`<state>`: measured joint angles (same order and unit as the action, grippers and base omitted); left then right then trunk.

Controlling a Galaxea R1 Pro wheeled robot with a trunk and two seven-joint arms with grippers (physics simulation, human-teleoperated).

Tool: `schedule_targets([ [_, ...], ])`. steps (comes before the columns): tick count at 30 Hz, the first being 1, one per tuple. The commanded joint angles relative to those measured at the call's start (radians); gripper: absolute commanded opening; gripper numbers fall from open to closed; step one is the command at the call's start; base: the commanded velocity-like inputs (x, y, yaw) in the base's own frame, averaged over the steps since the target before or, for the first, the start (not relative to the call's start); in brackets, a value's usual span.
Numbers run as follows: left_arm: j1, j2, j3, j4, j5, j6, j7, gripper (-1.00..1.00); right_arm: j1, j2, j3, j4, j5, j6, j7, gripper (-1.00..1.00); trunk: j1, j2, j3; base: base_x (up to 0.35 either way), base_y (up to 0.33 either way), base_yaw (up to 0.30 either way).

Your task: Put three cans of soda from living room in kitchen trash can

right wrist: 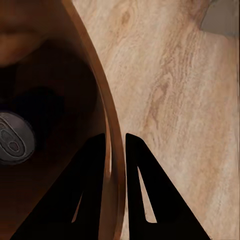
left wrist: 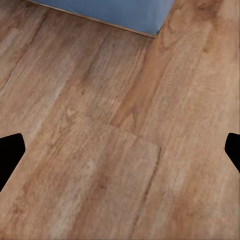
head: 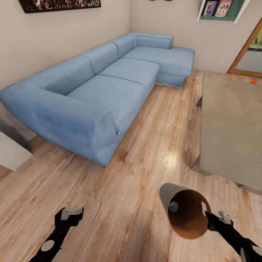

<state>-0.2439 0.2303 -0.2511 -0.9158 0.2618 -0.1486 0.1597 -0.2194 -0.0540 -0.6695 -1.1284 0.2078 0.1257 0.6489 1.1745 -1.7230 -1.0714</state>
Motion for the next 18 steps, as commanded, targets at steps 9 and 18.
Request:
schedule_targets([
  [9,0.0,0.0,-0.005,0.007,-0.001,0.0,0.0,1.0,0.0,0.001,-0.036,0.001,-0.052,0.0,0.052,-1.0,0.0,0.0,0.0,0.0,-0.242,-0.096],
  [18,0.0,0.0,-0.012,0.01,-0.002,0.001,-0.001,1.0,0.0,-0.002,-0.041,0.001,-0.058,-0.001,0.056,-1.0,0.0,0.0,0.003,0.0,-0.284,-0.224],
])
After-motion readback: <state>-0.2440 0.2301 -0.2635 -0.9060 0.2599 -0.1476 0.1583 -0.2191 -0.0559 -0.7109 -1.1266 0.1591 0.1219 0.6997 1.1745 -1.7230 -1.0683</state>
